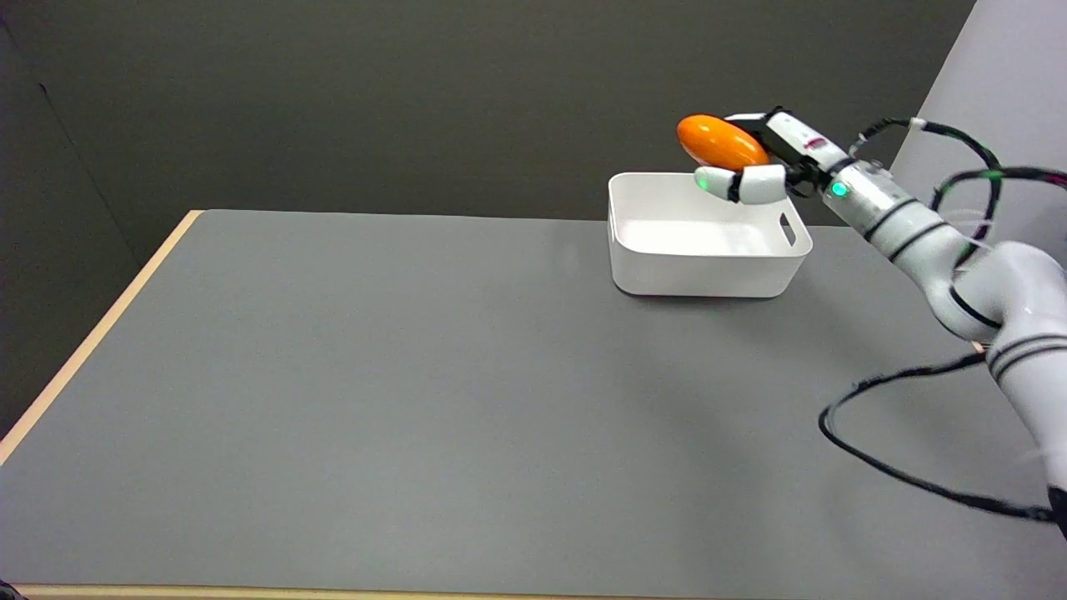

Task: Place mango into white box.

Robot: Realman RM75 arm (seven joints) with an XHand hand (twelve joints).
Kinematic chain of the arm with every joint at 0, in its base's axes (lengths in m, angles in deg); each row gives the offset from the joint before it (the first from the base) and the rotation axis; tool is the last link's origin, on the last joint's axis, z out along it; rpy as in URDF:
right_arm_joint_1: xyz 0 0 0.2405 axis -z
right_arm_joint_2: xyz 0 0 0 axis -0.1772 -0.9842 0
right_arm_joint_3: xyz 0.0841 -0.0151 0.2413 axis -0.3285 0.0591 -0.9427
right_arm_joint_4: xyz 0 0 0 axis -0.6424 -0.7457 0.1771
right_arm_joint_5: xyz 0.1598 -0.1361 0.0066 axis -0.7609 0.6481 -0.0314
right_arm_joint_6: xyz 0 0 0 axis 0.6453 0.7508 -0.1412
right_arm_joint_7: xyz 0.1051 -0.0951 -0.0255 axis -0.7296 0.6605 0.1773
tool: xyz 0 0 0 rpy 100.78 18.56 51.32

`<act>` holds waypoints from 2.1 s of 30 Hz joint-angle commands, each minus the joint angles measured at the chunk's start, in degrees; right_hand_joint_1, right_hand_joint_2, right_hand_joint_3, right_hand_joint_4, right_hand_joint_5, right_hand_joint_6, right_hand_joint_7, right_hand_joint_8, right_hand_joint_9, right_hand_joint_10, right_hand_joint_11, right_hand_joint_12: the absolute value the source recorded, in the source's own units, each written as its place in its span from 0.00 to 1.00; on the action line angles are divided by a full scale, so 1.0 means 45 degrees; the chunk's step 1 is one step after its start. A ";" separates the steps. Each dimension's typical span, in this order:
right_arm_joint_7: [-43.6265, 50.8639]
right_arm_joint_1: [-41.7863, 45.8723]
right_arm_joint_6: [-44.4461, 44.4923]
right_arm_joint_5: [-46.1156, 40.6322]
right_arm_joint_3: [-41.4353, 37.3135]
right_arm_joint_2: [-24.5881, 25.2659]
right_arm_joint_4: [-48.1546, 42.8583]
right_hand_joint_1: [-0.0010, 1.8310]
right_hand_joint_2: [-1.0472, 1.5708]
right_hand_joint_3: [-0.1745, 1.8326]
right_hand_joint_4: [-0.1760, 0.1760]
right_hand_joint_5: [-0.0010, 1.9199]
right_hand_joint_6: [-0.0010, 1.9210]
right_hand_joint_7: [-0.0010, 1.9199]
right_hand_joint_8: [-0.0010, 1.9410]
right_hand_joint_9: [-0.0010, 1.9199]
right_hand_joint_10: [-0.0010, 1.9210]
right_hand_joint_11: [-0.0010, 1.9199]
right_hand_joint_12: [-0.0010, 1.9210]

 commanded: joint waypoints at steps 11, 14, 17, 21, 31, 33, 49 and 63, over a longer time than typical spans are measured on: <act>-0.0691 -0.4497 0.3479 0.4243 0.3992 0.0033 -0.4369 0.51 0.70 0.65 0.55 0.39 0.95 0.22 1.00 0.39 1.00 0.30 1.00; -0.1165 -0.4033 0.3738 0.4261 0.3880 -0.0031 -0.4033 0.50 0.71 0.64 0.58 0.39 0.95 0.22 1.00 0.38 1.00 0.27 1.00; -0.1300 -0.3389 0.3819 0.4215 0.3664 -0.0122 -0.3516 0.51 0.71 0.64 0.56 0.39 0.95 0.21 1.00 0.38 1.00 0.26 1.00; -0.1300 -0.2224 0.3701 0.4155 0.2699 -0.0044 -0.2657 0.54 0.71 0.58 0.42 0.41 0.87 0.22 1.00 0.35 1.00 0.14 1.00; -0.1619 -0.0857 0.3748 0.4155 0.2140 -0.0014 -0.1243 0.20 0.63 0.50 0.35 0.04 0.17 0.04 0.16 0.00 0.35 0.01 0.65; -0.1619 -0.0662 0.3748 0.4155 0.2038 0.0004 -0.1000 0.19 0.62 0.51 0.36 0.04 0.17 0.03 0.14 0.00 0.30 0.00 0.61; -0.1629 0.3875 0.2350 -0.2139 -0.4728 0.2365 0.4120 0.27 0.60 0.55 0.37 0.03 0.10 0.03 0.00 0.00 0.13 0.00 0.46; -0.1283 0.8091 -0.4439 -1.2169 -0.5245 0.6035 0.4267 0.27 0.68 0.53 0.41 0.13 0.31 0.24 0.32 0.22 0.52 0.13 0.81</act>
